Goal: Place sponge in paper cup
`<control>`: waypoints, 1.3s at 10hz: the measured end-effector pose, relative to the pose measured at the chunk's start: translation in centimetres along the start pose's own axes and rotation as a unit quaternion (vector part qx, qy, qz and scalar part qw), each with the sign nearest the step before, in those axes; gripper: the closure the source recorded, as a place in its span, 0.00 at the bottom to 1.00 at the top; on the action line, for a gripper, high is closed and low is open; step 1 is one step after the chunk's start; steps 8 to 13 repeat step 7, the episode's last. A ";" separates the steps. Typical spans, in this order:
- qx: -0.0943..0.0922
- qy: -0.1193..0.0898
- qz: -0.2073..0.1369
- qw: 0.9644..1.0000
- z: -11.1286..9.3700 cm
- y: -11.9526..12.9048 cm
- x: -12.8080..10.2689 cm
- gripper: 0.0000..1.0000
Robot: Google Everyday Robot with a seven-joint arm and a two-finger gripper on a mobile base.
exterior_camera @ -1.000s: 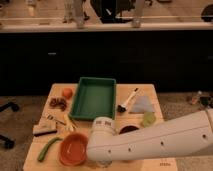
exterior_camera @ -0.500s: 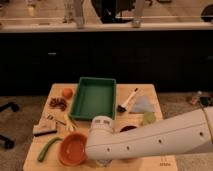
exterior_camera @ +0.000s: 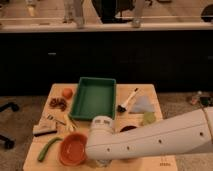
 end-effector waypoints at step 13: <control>-0.001 0.000 0.001 1.000 0.0 0.0 0.0 0.20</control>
